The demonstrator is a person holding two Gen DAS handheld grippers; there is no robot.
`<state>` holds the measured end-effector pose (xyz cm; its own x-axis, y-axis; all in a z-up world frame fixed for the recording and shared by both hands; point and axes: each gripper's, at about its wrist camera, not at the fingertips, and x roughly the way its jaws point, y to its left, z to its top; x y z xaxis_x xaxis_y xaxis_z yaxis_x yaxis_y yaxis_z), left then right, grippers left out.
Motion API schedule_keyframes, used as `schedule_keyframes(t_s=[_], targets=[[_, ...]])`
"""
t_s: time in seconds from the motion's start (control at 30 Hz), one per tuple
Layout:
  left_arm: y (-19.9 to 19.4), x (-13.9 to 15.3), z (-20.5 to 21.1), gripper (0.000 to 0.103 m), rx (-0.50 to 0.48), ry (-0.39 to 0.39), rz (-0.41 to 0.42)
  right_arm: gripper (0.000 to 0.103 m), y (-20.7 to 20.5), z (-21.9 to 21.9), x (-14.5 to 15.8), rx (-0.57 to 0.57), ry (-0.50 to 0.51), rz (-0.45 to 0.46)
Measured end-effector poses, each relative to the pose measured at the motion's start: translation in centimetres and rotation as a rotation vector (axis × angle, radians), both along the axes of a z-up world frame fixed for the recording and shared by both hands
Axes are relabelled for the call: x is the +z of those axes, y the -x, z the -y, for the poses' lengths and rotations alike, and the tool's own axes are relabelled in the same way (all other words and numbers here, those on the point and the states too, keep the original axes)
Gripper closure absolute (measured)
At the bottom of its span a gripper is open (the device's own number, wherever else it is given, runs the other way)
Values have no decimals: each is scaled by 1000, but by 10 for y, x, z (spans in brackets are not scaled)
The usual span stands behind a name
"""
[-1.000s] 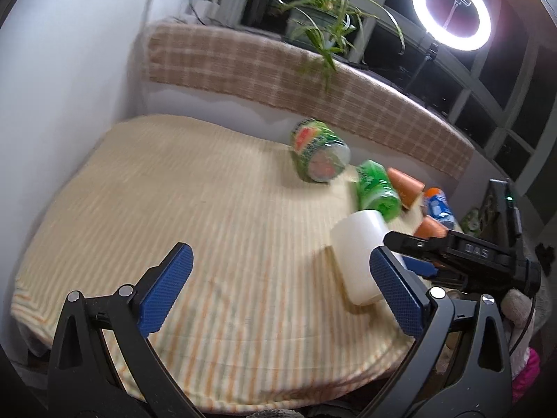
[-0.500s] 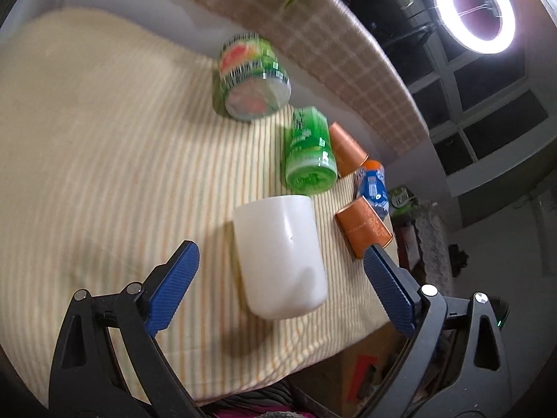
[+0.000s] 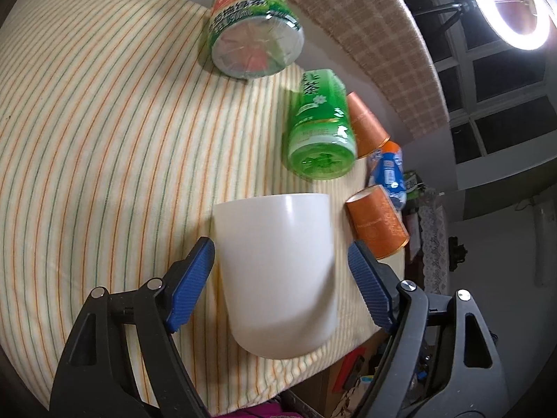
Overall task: Flip cup upright
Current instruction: 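Grasp the white cup with the left gripper while the right gripper releases it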
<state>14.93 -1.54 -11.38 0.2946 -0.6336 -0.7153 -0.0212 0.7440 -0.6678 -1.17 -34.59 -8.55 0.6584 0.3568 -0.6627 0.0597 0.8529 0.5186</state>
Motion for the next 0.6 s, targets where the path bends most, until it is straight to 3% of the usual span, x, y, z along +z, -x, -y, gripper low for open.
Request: schedule_keyframes(t_s=[0.2,0.6], targets=[[-5,-9,2,26,-15,19,-21,28,1,0,-3,-3,4,-6],[0,3,18,26,-40,-56,61,27,0,-4,-7,3,17,-21]])
